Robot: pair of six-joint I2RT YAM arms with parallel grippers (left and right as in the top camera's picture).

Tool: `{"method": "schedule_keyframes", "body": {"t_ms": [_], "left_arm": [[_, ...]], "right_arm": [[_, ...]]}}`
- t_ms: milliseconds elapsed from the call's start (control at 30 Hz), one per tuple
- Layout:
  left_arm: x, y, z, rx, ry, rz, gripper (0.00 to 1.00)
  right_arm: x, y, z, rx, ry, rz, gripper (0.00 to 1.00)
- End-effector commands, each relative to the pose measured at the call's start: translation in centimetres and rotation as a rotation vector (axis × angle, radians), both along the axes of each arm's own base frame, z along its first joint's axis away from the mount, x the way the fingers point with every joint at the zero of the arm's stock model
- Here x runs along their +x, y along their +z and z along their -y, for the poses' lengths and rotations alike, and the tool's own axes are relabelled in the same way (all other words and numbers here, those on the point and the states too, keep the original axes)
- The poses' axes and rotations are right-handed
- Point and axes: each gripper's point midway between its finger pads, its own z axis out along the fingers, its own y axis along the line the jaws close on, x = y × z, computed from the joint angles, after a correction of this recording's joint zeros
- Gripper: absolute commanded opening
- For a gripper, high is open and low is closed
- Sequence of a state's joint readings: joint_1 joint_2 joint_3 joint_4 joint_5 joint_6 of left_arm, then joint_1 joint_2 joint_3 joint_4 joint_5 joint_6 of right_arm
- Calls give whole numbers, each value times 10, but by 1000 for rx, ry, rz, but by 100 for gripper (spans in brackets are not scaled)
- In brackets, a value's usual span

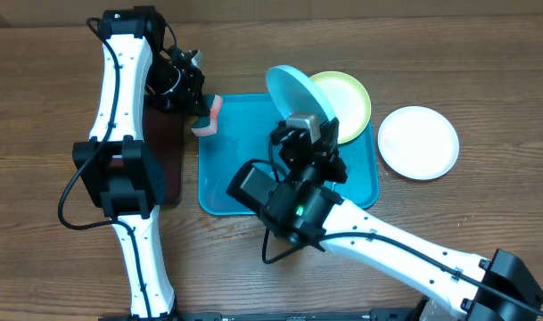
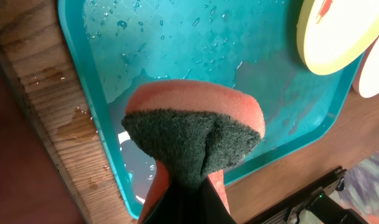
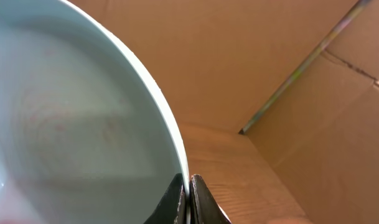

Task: Clean dirty plates on tray and stack at the side
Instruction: 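Lift the light-blue plate off the tray with the right gripper, then lower the light-blue plate onto the white plate and release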

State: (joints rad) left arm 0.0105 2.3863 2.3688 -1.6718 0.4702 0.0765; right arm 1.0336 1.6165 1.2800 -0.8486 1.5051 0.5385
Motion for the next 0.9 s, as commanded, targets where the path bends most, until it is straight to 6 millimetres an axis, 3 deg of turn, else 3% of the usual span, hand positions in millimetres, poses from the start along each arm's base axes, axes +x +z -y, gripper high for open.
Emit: {"method": "schedule_keyframes", "body": {"t_ms": [0, 300, 500, 700, 867], "left_arm": [[2, 16, 8, 4, -7, 44, 4], [0, 15, 18, 11, -33, 45, 4], [0, 13, 15, 48, -7, 30, 4], [-1, 10, 2, 133, 43, 9, 5], [0, 22, -7, 199, 85, 41, 4]], "right_arm": [[-7, 23, 0, 16, -9, 79, 4], [-4, 14, -2, 47, 10, 35, 4], [16, -45, -7, 249, 87, -265, 4], [30, -92, 16, 559, 43, -515, 4], [43, -95, 50, 806, 20, -617, 4]]}}
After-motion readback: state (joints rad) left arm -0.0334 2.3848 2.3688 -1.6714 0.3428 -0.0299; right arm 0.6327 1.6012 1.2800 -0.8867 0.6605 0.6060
